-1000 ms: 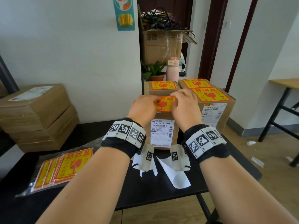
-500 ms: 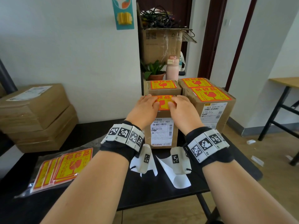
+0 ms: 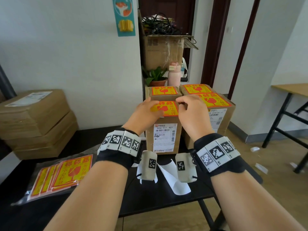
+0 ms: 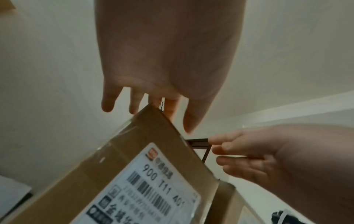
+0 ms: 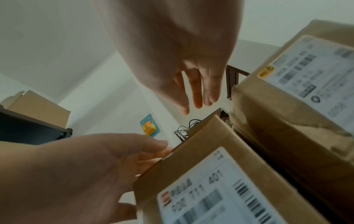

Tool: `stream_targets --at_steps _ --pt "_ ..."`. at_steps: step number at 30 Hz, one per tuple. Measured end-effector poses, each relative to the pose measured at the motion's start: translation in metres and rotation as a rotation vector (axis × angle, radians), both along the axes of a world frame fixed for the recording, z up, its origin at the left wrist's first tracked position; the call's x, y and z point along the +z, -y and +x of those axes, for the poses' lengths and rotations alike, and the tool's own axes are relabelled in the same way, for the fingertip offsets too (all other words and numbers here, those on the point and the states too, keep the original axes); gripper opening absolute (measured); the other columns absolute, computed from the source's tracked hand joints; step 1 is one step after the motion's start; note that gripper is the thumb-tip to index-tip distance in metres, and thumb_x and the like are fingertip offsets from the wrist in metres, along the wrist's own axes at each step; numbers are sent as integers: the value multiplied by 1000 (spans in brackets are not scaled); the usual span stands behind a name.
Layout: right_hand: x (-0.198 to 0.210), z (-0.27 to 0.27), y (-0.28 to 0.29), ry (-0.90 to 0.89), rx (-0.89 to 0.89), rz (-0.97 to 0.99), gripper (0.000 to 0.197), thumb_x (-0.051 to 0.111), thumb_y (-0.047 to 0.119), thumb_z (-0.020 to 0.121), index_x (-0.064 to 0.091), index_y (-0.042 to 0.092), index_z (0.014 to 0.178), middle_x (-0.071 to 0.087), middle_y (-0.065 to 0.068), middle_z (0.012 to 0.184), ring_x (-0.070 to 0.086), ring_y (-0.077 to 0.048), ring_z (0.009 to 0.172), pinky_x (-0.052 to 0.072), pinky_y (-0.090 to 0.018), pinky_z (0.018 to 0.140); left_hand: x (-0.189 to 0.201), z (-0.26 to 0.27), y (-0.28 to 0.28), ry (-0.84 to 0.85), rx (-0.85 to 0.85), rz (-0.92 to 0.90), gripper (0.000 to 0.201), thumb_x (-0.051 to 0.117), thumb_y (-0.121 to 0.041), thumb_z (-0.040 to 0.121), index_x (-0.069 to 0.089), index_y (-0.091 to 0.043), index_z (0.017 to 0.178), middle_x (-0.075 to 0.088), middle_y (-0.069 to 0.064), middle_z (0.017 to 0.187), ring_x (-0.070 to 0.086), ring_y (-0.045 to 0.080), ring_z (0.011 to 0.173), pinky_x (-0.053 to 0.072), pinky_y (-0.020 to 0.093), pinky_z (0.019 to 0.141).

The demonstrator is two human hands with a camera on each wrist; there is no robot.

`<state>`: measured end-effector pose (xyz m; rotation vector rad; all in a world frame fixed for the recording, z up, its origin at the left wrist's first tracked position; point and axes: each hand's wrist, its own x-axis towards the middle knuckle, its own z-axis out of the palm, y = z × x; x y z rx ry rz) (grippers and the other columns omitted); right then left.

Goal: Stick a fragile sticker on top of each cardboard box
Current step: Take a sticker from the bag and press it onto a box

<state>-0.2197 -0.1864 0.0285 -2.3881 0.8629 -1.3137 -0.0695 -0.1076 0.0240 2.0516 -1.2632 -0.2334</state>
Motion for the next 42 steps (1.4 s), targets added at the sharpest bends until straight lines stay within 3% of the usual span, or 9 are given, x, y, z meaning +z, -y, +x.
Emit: stream_targets --at_steps 2,5,8,14,22,26,30,34,42 --pt "3 -4 5 -14 -82 -20 28 49 11 96 66 13 118 58 -2 123 46 -19 120 26 -17 91 -2 2 -3 65 18 35 74 64 -55 64 49 -37 135 44 -2 145 43 21 131 42 45 105" --pt "4 -10 14 -84 -148 -29 31 49 12 95 64 13 122 55 -6 130 43 -23 126 29 -29 104 -4 -1 -3 109 33 33 70 72 -37 75 46 -32 140 38 -3 150 42 18 133 40 40 108" --pt "-1 -14 18 -164 -145 41 34 49 12 94 59 14 127 55 -8 130 44 -26 125 34 -37 105 -3 -8 1 160 29 32 69 68 -37 85 39 -27 147 31 0 155 36 20 139 34 39 113" --pt "-7 -18 25 -171 -92 72 35 49 9 93 59 12 126 56 -7 127 43 -24 123 35 -36 103 -7 -27 14 164 49 64 68 57 -35 95 22 -28 154 5 1 163 16 20 148 25 36 115" --pt "-10 -21 30 -123 -55 57 31 49 6 93 60 10 122 58 -7 124 44 -25 122 36 -36 102 -16 -28 18 159 77 51 67 52 -37 97 17 -30 154 -1 1 163 7 26 150 25 46 118" --pt "-7 -16 28 -226 -52 -79 47 48 10 94 48 17 140 46 -1 146 32 -20 141 15 -40 120 -11 -29 13 328 83 109 68 49 -43 97 14 -31 154 -1 -3 163 -7 27 150 5 51 119" --pt "-6 -8 16 -495 -12 -252 59 50 10 90 39 20 147 39 5 153 9 -17 150 -10 -47 121 -11 -29 9 454 28 161 72 46 -42 98 7 -22 156 2 -4 163 -6 18 150 -1 47 119" --pt "-8 -6 12 -597 -12 -258 59 50 12 89 41 20 147 40 4 153 7 -15 151 -15 -45 120 -7 -26 4 428 -33 173 71 46 -37 99 9 -17 155 5 -1 163 -3 17 150 2 41 120" --pt "-17 -6 4 -483 82 -248 56 50 6 89 50 26 141 46 7 149 18 -14 149 -7 -47 121 -5 -25 1 363 -71 114 71 50 -21 99 7 -13 155 4 2 163 -1 16 150 2 24 117"
